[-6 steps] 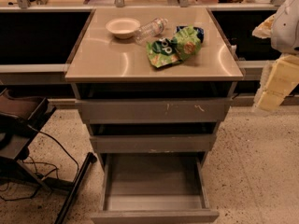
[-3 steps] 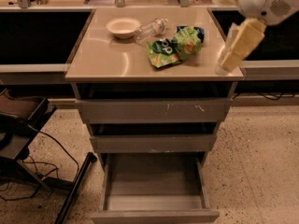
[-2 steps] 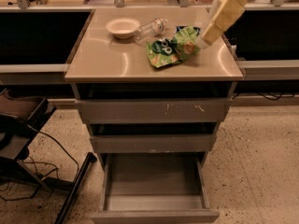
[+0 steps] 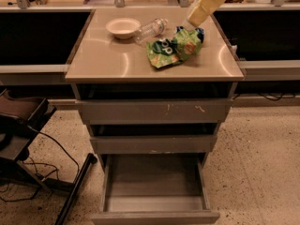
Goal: Place green rice chip bag into bottom drawer
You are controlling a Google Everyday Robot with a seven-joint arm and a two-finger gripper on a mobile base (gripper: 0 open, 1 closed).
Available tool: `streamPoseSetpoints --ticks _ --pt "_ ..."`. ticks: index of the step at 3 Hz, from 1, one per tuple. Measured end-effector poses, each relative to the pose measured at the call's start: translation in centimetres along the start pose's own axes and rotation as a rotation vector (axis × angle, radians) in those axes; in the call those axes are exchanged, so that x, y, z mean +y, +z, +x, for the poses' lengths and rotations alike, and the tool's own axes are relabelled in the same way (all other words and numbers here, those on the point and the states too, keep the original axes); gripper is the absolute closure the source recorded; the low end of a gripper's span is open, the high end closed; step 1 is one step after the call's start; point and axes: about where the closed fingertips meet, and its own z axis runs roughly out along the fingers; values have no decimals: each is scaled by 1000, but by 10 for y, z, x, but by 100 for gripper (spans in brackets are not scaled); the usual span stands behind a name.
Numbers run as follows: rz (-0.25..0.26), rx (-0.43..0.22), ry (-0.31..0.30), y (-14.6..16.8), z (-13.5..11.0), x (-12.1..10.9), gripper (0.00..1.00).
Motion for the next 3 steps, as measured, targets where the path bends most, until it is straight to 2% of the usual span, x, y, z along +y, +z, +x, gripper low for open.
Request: streamPoseSetpoints --ticks 1,3 --pt "36 34 14 18 7 -7 0" --pt "115 81 77 99 33 -71 0"
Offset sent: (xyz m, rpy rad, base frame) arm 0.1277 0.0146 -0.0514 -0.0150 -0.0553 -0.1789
